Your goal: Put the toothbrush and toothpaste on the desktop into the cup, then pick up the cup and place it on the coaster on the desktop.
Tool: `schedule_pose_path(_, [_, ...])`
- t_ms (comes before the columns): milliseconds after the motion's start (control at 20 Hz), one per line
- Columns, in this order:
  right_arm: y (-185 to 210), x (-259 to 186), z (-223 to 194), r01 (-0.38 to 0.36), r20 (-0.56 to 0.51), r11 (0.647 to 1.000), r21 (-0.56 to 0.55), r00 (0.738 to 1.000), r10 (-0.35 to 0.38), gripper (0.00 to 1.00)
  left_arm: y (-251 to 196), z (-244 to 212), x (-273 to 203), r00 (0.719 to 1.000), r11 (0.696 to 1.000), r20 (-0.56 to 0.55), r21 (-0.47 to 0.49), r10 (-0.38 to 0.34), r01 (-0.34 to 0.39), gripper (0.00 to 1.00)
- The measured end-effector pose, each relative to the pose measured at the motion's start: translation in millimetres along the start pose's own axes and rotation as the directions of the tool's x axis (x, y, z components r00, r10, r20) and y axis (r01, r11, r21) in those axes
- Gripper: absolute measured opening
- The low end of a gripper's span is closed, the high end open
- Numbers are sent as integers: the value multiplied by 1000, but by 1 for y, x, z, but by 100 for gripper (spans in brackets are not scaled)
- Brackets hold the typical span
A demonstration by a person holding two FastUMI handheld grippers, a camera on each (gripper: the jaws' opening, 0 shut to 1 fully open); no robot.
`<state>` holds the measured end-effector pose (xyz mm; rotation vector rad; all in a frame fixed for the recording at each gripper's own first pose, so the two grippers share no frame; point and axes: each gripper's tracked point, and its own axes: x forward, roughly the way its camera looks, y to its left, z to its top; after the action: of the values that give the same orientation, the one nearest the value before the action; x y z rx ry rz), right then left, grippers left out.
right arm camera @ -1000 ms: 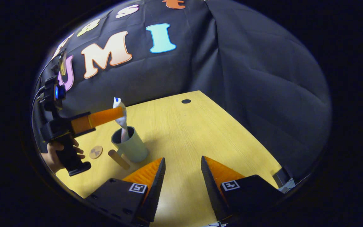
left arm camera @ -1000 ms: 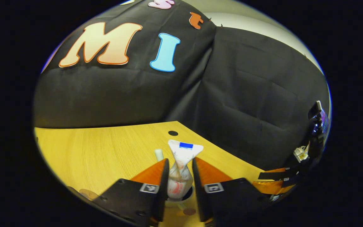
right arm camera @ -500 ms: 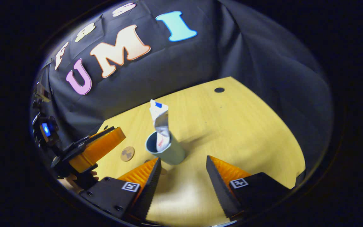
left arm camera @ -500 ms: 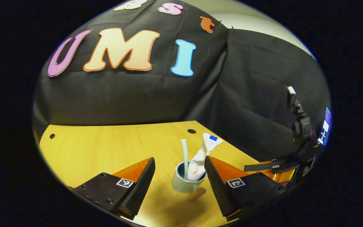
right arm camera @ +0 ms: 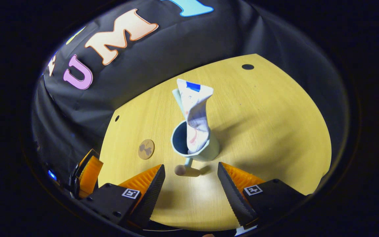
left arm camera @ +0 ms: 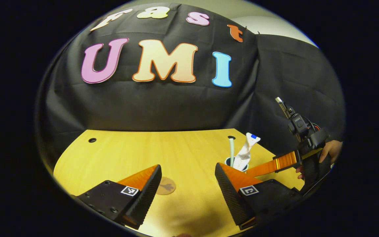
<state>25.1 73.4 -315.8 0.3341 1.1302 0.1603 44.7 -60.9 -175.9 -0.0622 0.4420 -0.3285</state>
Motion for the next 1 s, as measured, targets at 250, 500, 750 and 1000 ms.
schedule_pose_path(250, [5,21,-11,60,-92,998,10,994,-59,98,35,-18,-21,998,998,-24,0,63,-63,95])
schedule_pose_path(500, [5,37,-13,132,-148,991,-12,980,-132,98,70,-29,-31,994,994,-36,-25,106,-107,95])
schedule_pose_path(750, [7,56,-14,199,-175,979,-39,964,-202,98,101,-45,-32,990,990,-72,-67,120,-125,95])
schedule_pose_path(1000, [-3,68,-14,263,-200,963,-57,942,-269,98,128,-50,-35,987,987,-82,-75,136,-143,95])
